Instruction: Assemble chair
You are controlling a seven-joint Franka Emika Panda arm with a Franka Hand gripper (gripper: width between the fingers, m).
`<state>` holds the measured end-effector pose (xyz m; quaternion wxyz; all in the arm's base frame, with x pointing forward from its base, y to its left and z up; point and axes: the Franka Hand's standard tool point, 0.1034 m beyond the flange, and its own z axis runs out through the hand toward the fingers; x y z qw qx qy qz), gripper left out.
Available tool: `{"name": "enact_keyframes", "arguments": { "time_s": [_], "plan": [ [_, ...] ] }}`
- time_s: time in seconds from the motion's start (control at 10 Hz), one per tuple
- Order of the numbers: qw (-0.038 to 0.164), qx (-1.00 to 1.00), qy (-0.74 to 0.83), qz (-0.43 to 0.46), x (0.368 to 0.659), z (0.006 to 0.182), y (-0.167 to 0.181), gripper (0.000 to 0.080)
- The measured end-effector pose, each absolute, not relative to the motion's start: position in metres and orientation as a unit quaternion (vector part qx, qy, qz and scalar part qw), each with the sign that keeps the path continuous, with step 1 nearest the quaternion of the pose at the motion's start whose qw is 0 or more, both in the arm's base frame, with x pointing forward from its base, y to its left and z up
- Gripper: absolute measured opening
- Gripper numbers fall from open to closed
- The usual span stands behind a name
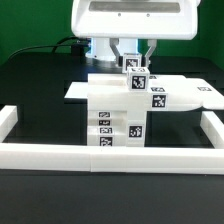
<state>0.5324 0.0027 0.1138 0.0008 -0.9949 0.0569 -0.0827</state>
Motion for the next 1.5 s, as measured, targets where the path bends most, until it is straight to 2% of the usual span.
{"name": "enact_keyframes", "arguments": {
  "time_s": [0.5,0.6,0.7,0.8,0.9,1.3,1.4,1.5],
  "plan": [
    [-0.001,-0.995,0.056,-0.085,0.5333,0.1127,0.0020,0.0268],
    [-0.001,-0.995,0.056,-0.085,0.5332,0.1125,0.0019,0.0430],
    [-0.001,-0.995,0.056,-0.085,0.5332,0.1125,0.0019,0.0430],
    [-0.001,-0.995,0.056,-0.085,0.5332,0.1125,0.0019,0.0571],
    [-0.001,-0.995,0.056,-0.085,0.5332,0.1125,0.0019,0.0627],
    [0.001,-0.995,0.058,-0.079,0.5319,0.1126,0.0027,0.0648],
    [0.010,-0.997,0.060,-0.056,0.5316,0.1185,0.0059,0.0649],
    [0.009,-0.996,0.060,-0.058,0.5349,0.1196,0.0034,0.0649]
  ]
}}
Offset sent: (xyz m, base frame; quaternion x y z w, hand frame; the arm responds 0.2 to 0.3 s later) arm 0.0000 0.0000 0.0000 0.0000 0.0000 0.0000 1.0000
